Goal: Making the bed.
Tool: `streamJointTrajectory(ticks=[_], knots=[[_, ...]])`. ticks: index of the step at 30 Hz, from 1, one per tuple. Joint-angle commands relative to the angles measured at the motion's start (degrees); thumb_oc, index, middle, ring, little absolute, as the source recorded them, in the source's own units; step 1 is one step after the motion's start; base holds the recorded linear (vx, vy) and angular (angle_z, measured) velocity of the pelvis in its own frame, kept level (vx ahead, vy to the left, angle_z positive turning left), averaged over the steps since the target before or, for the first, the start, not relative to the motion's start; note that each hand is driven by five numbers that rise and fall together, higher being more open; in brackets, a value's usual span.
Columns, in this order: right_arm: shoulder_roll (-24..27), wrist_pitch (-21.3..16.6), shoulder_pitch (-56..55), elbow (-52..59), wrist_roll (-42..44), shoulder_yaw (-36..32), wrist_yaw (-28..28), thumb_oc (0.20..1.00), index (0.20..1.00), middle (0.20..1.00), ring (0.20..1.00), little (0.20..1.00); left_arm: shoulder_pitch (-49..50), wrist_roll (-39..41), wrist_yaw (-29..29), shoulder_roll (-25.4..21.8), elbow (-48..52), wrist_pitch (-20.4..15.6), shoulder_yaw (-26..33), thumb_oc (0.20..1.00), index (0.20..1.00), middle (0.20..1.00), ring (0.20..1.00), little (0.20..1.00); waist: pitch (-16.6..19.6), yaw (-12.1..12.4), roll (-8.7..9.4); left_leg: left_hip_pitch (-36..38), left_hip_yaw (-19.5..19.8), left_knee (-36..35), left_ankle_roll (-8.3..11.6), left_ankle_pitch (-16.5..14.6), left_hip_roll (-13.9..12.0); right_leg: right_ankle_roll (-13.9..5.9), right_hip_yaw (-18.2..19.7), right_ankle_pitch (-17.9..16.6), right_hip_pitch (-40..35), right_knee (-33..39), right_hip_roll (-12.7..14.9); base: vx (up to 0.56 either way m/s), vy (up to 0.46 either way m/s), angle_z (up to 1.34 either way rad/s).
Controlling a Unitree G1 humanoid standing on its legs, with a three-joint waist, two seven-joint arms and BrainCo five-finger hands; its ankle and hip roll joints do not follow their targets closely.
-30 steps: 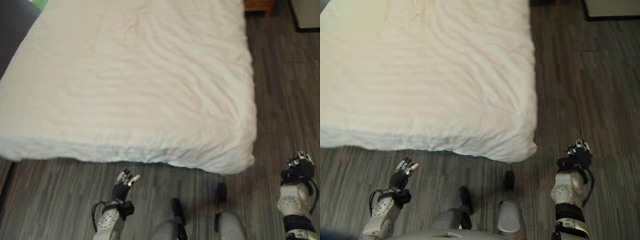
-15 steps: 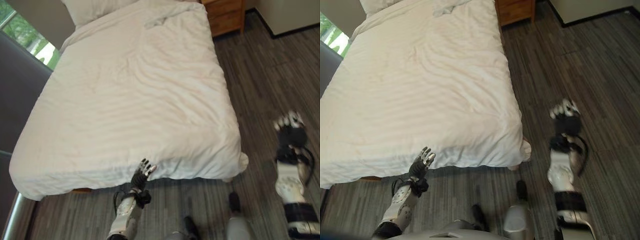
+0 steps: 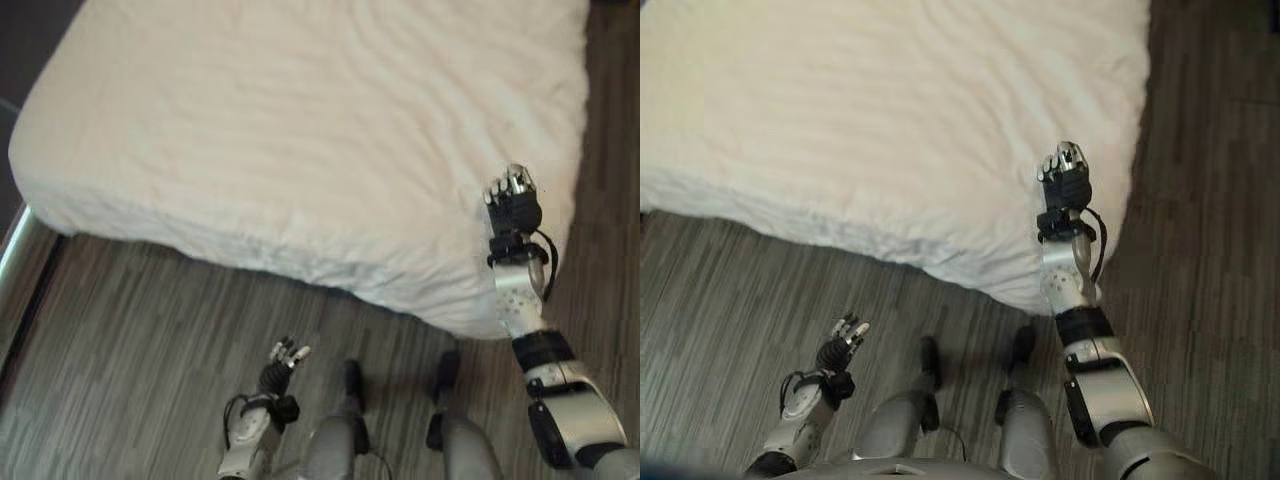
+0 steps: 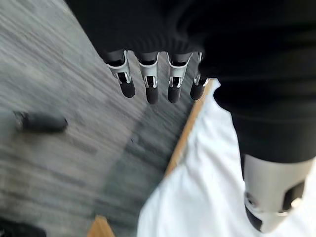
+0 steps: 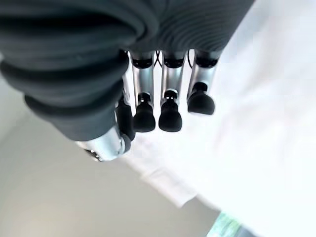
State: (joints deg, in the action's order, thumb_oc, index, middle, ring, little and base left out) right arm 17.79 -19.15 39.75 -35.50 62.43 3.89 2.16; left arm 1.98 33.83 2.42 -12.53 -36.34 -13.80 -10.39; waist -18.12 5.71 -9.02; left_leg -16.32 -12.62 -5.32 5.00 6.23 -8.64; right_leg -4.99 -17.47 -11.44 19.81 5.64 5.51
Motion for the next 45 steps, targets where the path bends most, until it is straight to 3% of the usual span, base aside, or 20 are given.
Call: streamJointTrajectory(ticks=[1, 7, 14, 22, 23, 24, 25, 26, 27, 28, 29, 31, 32, 34, 35, 38, 39, 40, 44, 45], knots=[[0.04, -0.41, -0.01, 0.59, -3.21, -1.11, 2.48, 0.200, 0.200, 0.200, 0.200, 0.200, -1.69, 4.30, 0.46, -2.95, 1.15, -2.53, 0.83, 1.000, 1.000, 1.000, 1.000, 1.000, 0.91, 0.55, 1.50, -1.02, -0.16, 0.32, 6.89, 3.69, -5.44, -4.15, 1.17, 6.70, -1.05, -0.64, 3.00, -0.04, -0.019, 0.17], [-1.79, -2.28, -8.79, -3.94, -1.15, -10.63, 3.81, 0.200, 0.200, 0.200, 0.200, 0.200, -2.42, 3.59, 0.25, -2.46, -0.27, -0.91, 2.58, 1.000, 1.000, 1.000, 1.000, 1.000, 1.31, -1.07, 1.01, -1.44, 0.67, 0.32, 6.75, 3.23, -5.31, -3.70, 1.27, 7.25, -1.12, -0.64, 2.64, 0.01, 0.024, 0.09], [5.45, -0.93, -23.38, -9.06, -1.06, -20.86, 2.67, 0.200, 0.200, 0.200, 0.200, 0.200, -5.38, 4.55, 0.95, -3.77, 0.32, -0.84, 7.61, 1.000, 1.000, 1.000, 1.000, 1.000, 1.02, -6.35, 1.64, 0.17, -1.41, 0.32, 6.75, 2.39, -5.21, -3.71, 3.02, 6.79, -0.90, -0.64, 2.52, -0.01, 0.034, -0.12], [6.28, 1.02, -35.06, -10.95, -4.47, -25.33, 2.09, 0.200, 0.200, 0.200, 0.200, 0.200, -5.52, 8.26, 1.62, -7.45, 3.75, -2.56, 15.45, 1.000, 1.000, 1.000, 1.000, 1.000, 1.87, -10.32, 1.51, 6.37, -3.57, 0.32, 5.32, 0.18, -4.18, -3.46, 4.61, 7.47, -5.13, -0.64, 2.15, 0.03, 0.040, -0.35], [6.32, 2.24, -37.39, -9.12, -8.93, -22.14, 1.52, 0.846, 0.846, 0.846, 0.846, 0.846, -5.49, 9.68, 1.95, -8.94, 6.74, -3.82, 17.99, 1.000, 1.000, 1.000, 1.000, 1.000, 2.49, -10.86, 1.61, 9.46, -4.35, 0.32, 4.87, -1.21, -3.36, -3.76, 5.61, 7.85, -7.11, -0.64, 2.15, 0.02, 0.057, -0.33], [6.17, 2.29, -37.42, -8.90, -9.07, -22.01, 1.71, 1.000, 1.000, 1.000, 1.000, 1.000, -5.33, 9.68, 1.96, -9.00, 6.86, -3.78, 18.15, 1.000, 1.000, 1.000, 1.000, 1.000, 2.34, -10.92, 1.82, 9.49, -4.47, 0.32, 4.80, -0.90, -3.29, -3.69, 5.74, 7.53, -7.06, -0.64, 2.20, 0.11, 0.132, -0.36], [5.91, 3.28, -39.15, -3.27, -15.97, -15.79, 0.87, 1.000, 1.000, 1.000, 1.000, 1.000, -7.87, 10.37, 3.75, -10.07, 11.01, -6.28, 19.70, 1.000, 1.000, 1.000, 1.000, 1.000, 2.21, -11.24, 2.55, 13.30, -3.18, 0.92, 4.19, -3.12, -1.50, -4.04, 7.77, 7.76, -9.09, -0.64, 1.96, 0.04, 0.191, -0.30], [5.34, 4.50, -41.79, 6.74, -23.88, -8.90, -0.15, 1.000, 1.000, 1.000, 1.000, 1.000, -9.00, 11.26, 6.81, -12.20, 15.27, -9.49, 23.73, 1.000, 1.000, 1.000, 1.000, 1.000, 2.07, -8.72, 5.13, 14.14, 12.00, 7.86, 2.54, -8.96, 4.24, -4.17, 11.87, 7.20, -10.85, -0.64, 1.43, 0.06, 0.193, -0.30], [5.32, 4.51, -41.80, 6.77, -23.89, -8.89, -0.13, 1.000, 1.000, 1.000, 1.000, 1.000, -8.99, 11.26, 6.81, -12.22, 15.28, -9.49, 23.74, 1.000, 1.000, 1.000, 1.000, 1.000, 2.11, -8.76, 5.17, 14.08, 12.04, 7.89, 2.52, -8.94, 4.28, -4.18, 11.85, 7.19, -10.81, -0.64, 1.48, -0.03, 0.162, -0.63], [6.12, 6.14, -46.39, 15.68, -31.86, -7.75, -1.62, 1.000, 1.000, 1.000, 1.000, 1.000, -8.75, 11.15, 6.20, -13.86, 19.16, -9.92, 25.72, 1.000, 1.000, 1.000, 1.000, 1.000, 3.22, -7.60, 5.56, 16.32, 18.62, 5.46, 1.11, -10.84, 6.33, -3.92, 13.91, 7.59, -12.42, -0.64, -0.08, -0.02, 0.100, -1.69], [6.79, 6.89, -46.52, 17.68, -34.78, -6.61, -2.03, 1.000, 1.000, 1.000, 1.000, 1.000, -8.75, 11.11, 5.76, -14.05, 20.38, -9.24, 25.71, 1.000, 1.000, 1.000, 1.000, 1.000, 4.77, -7.81, 6.09, 17.69, 18.84, 3.63, 0.43, -10.42, 6.58, -3.93, 14.48, 6.92, -12.41, -0.64, -0.26, -0.02, 0.142, -1.78], [7.87, 7.93, -49.70, 25.57, -42.73, -6.69, -2.77, 1.000, 1.000, 1.000, 1.000, 1.000, -7.40, 8.90, 4.86, -13.91, 23.15, -8.02, 24.62, 1.000, 1.000, 1.000, 1.000, 1.000, 7.04, -8.68, 6.96, 20.38, 17.46, 0.72, -0.29, -9.55, 6.60, -4.44, 14.78, 6.11, -13.27, -0.80, -0.10, 0.02, 0.123, -0.83], [9.56, 8.65, -51.89, 31.59, -51.36, -7.25, -2.95, 1.000, 1.000, 1.000, 1.000, 1.000, -6.39, 7.93, 3.73, -12.27, 23.89, -6.45, 23.17, 1.000, 1.000, 1.000, 1.000, 1.000, 7.38, -9.37, 7.46, 21.51, 16.43, 0.32, -0.51, -9.16, 6.84, -4.59, 14.76, 5.51, -13.88, -1.45, 0.34, 0.04, 0.077, -0.24], [11.91, 9.23, -53.26, 35.27, -56.14, -8.30, -4.07, 1.000, 1.000, 1.000, 1.000, 1.000, -6.60, 7.32, 2.04, -11.55, 22.92, -4.91, 21.44, 1.000, 1.000, 1.000, 1.000, 1.000, 7.80, -10.23, 7.71, 22.47, 15.99, 0.32, -0.99, -9.85, 6.75, -4.90, 14.86, 5.90, -14.80, -2.01, 0.22, -0.03, 0.070, -0.38], [14.80, 9.23, -55.39, 41.47, -63.95, -10.76, -4.23, 1.000, 1.000, 1.000, 1.000, 1.000, -4.59, 3.99, -1.35, -12.54, 37.14, -2.10, 17.85, 1.000, 1.000, 1.000, 1.000, 1.000, 7.63, -11.18, 7.82, 22.98, 15.78, 0.32, -1.84, -9.25, 7.33, -5.20, 15.21, 5.71, -14.31, -4.74, 0.55, -0.17, 0.091, -0.36], [14.51, 10.14, -56.82, 44.72, -72.68, -11.21, -3.31, 1.000, 1.000, 1.000, 1.000, 1.000, 5.59, 0.14, -5.05, -10.13, 46.75, -0.13, 12.86, 1.000, 1.000, 1.000, 1.000, 1.000, 6.74, -11.03, 7.50, 23.06, 15.14, 0.32, -2.66, -9.56, 7.09, -6.03, 13.96, 7.09, -13.36, -8.76, 0.67, -0.17, 0.009, -0.26], [12.62, 9.93, -57.14, 47.70, -77.16, -10.12, -2.80, 1.000, 1.000, 1.000, 1.000, 1.000, 6.57, -2.22, -7.84, -6.79, 46.82, 1.18, 2.85, 1.000, 1.000, 1.000, 1.000, 1.000, 5.87, -10.50, 7.32, 22.98, 11.41, 0.32, -2.92, -9.58, 6.04, -5.44, 7.60, 9.41, -13.26, -11.96, 2.32, -0.12, -0.035, -0.34], [12.00, 9.53, -56.89, 48.07, -77.22, -9.52, -3.68, 1.000, 1.000, 1.000, 1.000, 1.000, 4.81, -4.90, -8.03, -7.47, 44.98, 1.90, 0.42, 1.000, 1.000, 1.000, 1.000, 1.000, 6.09, -10.61, 7.35, 22.68, 9.87, 0.32, -3.02, -9.01, 5.89, -5.00, 5.05, 9.61, -13.35, -12.71, 3.07, -0.17, -0.056, -0.71], [12.52, 9.49, -54.89, 50.53, -82.45, -8.76, 0.94, 1.000, 1.000, 1.000, 1.000, 1.000, -2.83, -10.98, -5.47, -7.85, 40.61, 2.87, -9.64, 1.000, 1.000, 1.000, 1.000, 1.000, 6.77, -10.80, 7.52, 22.84, 4.17, 0.32, -3.31, -8.73, 5.16, -4.53, 0.63, 11.03, -16.02, -13.33, 4.04, -0.04, -0.061, -1.56], [13.13, 10.22, -52.85, 49.60, -84.71, -7.09, 2.92, 1.000, 1.000, 1.000, 1.000, 1.000, -5.83, -11.97, -3.87, -6.42, 37.15, 3.51, -12.97, 1.000, 1.000, 1.000, 1.000, 1.000, 7.32, -10.91, 7.29, 23.09, 0.98, 0.32, -3.18, -8.68, 4.56, -4.57, -2.14, 11.17, -16.69, -12.93, 4.67, 0.05, -0.089, -0.79]])
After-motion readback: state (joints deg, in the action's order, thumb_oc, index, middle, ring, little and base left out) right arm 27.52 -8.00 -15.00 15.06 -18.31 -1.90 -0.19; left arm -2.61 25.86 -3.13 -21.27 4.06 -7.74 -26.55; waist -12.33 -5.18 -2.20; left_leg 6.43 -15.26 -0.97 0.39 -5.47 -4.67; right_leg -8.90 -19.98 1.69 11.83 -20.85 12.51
